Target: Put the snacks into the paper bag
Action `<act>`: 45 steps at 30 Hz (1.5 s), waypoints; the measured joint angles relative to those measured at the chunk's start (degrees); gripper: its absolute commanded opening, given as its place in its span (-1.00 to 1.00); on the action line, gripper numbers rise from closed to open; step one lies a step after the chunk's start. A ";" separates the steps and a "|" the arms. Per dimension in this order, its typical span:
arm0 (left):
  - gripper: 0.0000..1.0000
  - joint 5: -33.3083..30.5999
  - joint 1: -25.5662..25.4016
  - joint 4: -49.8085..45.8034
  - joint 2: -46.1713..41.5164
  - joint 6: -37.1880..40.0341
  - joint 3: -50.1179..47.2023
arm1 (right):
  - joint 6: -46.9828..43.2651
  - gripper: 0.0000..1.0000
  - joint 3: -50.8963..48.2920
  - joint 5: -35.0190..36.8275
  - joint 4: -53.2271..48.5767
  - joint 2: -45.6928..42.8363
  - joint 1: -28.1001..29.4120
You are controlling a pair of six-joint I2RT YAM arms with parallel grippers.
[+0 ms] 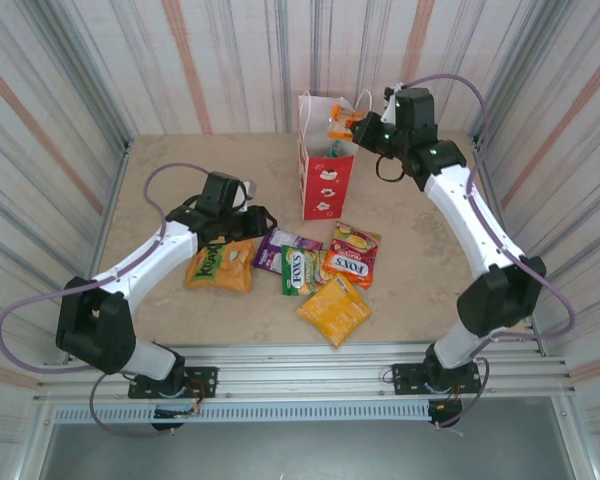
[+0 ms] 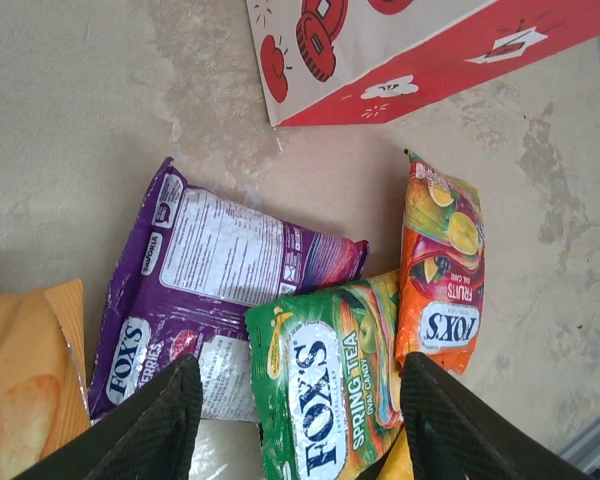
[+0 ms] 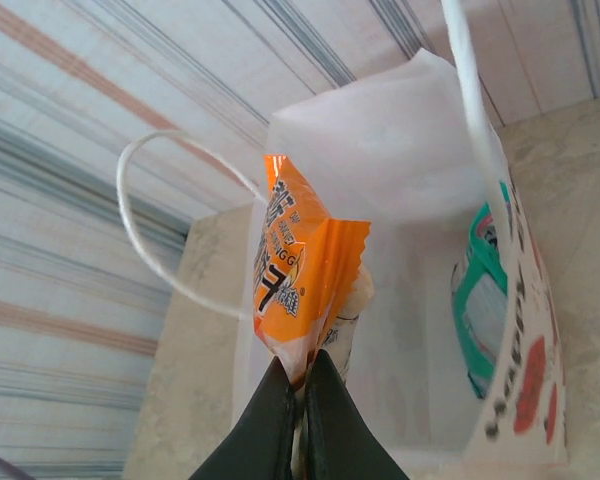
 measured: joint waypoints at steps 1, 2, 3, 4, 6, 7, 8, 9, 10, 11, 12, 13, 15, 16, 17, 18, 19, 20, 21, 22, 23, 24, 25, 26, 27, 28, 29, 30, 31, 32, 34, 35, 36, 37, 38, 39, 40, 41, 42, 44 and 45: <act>0.13 0.31 0.26 0.00 0.37 0.24 0.37 | 0.00 -0.85 1.57 -0.63 -0.02 1.75 -0.07; 0.13 0.48 0.46 -0.02 0.59 0.39 0.61 | 0.00 -0.85 2.99 -1.25 -0.07 3.28 -0.07; 0.13 0.68 0.70 -0.02 0.76 0.57 0.85 | -0.02 -0.83 4.39 -1.70 -0.04 4.81 -0.04; 0.13 0.87 0.81 -0.04 0.87 0.72 1.05 | -0.02 -0.81 5.97 -2.40 -0.35 6.47 -0.07; 0.13 1.11 1.11 -0.02 1.05 0.81 1.36 | 0.00 -0.68 8.39 -3.13 -0.68 8.96 -0.04; 0.13 1.38 1.33 -0.02 1.09 0.83 1.42 | 0.00 -0.56 9.68 -3.61 -0.92 10.14 -0.04; 0.13 1.49 1.46 -0.07 1.16 0.90 1.49 | 0.11 -0.45 10.71 -3.89 -1.29 10.99 -0.04; 0.13 1.55 1.70 -0.07 1.25 0.94 1.55 | 0.00 -0.36 11.85 -4.24 -1.73 11.85 -0.04; 0.13 1.62 1.88 -0.04 1.27 0.94 1.60 | -0.09 -0.28 12.90 -4.46 -2.27 12.55 -0.04; 0.13 1.75 2.10 -0.04 1.33 0.96 1.62 | -0.02 -0.24 13.53 -4.63 -2.67 12.90 -0.04; 0.13 1.84 2.21 -0.04 1.38 0.96 1.66 | -0.20 -0.23 14.12 -4.94 -2.99 13.18 -0.04; 0.13 1.92 2.29 -0.04 1.44 0.96 1.68 | -0.20 -0.22 14.43 -5.22 -3.26 13.27 -0.04; 0.13 1.99 2.49 -0.04 1.49 0.96 1.68 | -0.22 -0.21 14.80 -5.53 -3.74 13.27 -0.04; 0.13 2.10 2.49 -0.07 1.49 0.96 1.68 | -0.24 -0.21 14.86 -5.55 -3.87 13.27 -0.02; 0.13 2.19 2.49 -0.07 1.49 0.96 1.68 | -0.37 -0.21 14.86 -5.60 -3.93 13.27 0.02; 0.13 2.32 2.49 -0.07 1.49 0.96 1.68 | -0.68 -0.21 14.86 -5.66 -4.31 13.27 0.17; 0.13 2.40 2.49 -0.11 1.49 0.96 1.68 | -0.96 -0.21 14.86 -5.66 -4.74 13.25 0.24; 0.13 2.51 2.49 -0.24 1.49 0.96 1.68 | -1.31 -0.21 14.86 -5.66 -5.18 13.18 0.37; 0.13 2.60 2.49 -0.39 1.49 0.96 1.68 | -1.57 -0.20 14.69 -5.57 -5.77 12.92 0.59; 0.13 2.75 2.49 -0.50 1.49 0.94 1.68 | -1.79 -0.20 14.10 -5.46 -5.97 12.41 0.83; 0.13 2.97 2.49 -0.68 1.46 0.96 1.68 | -2.29 -0.20 12.92 -5.42 -6.23 11.47 1.16; 0.13 3.08 2.49 -0.87 1.38 0.96 1.66 | -2.64 -0.18 11.26 -5.25 -6.47 10.10 1.62; 0.13 3.08 2.49 -0.98 1.27 1.01 1.57 | -2.86 -0.17 9.40 -5.01 -6.43 8.68 2.05; 0.13 2.97 2.49 -1.31 1.03 1.22 1.51 | -3.10 -0.14 6.88 -4.37 -6.54 6.67 2.78; 0.13 2.82 2.56 -1.92 0.63 1.49 1.49 | -3.48 -0.12 4.00 -3.54 -6.67 4.24 3.76; 0.13 2.75 2.64 -2.60 0.17 1.86 1.42 | -3.89 -0.10 1.68 -2.78 -6.73 2.27 4.68; 0.13 2.78 2.91 -3.04 -0.48 2.10 1.14 | -4.24 -0.08 -0.85 -2.01 -6.40 0.13 5.84; 0.13 2.82 3.34 -3.39 -1.42 2.27 0.55 | -4.46 -0.06 -3.78 -0.90 -5.92 -2.32 7.45; 0.13 2.84 3.82 -3.76 -2.36 2.29 -0.15 | -4.61 -0.05 -6.12 -0.26 -5.40 -4.26 8.83; 0.13 2.84 4.50 -4.07 -3.54 2.34 -1.18 | -4.68 -0.03 -8.92 0.79 -4.79 -6.51 10.67; 0.11 2.86 5.68 -4.55 -5.81 2.23 -3.48 | -4.57 0.01 -13.55 2.40 -3.58 -10.12 14.10; 0.10 2.86 6.38 -4.74 -6.97 2.14 -4.83 | -4.35 0.03 -15.63 3.17 -2.93 -11.56 15.72; 0.09 2.82 7.08 -4.96 -7.98 1.73 -6.12 | -3.80 0.05 -17.92 4.04 -1.95 -12.90 17.53; 0.08 2.82 7.67 -5.42 -8.63 1.51 -7.10 | -3.50 0.06 -19.58 4.81 -1.40 -13.75 18.80; 0.08 2.82 8.41 -5.90 -9.29 0.96 -8.28 | -2.62 0.08 -21.66 5.62 -0.59 -14.56 20.50; 0.07 2.84 9.25 -6.14 -9.81 0.42 -9.57 | -1.73 0.10 -23.71 6.56 0.33 -15.13 22.21; 0.08 2.84 9.90 -6.34 -10.19 0.11 -10.60 | -1.03 0.11 -25.27 6.97 1.16 -15.37 23.50; 0.08 2.82 10.86 -6.56 -10.64 -0.42 -11.98 | -0.02 0.12 -27.06 7.82 2.16 -15.41 25.20; 0.08 2.84 11.67 -6.75 -11.06 -0.81 -13.16 | 0.79 0.13 -28.41 8.39 2.71 -15.37 26.67; 0.07 2.93 13.90 -7.04 -12.24 -1.66 -15.85 | 2.62 0.13 -31.01 9.62 4.33 -15.26 29.75; 0.07 3.04 15.02 -7.10 -12.85 -2.03 -16.94 | 3.52 0.14 -31.71 9.97 4.98 -14.95 31.01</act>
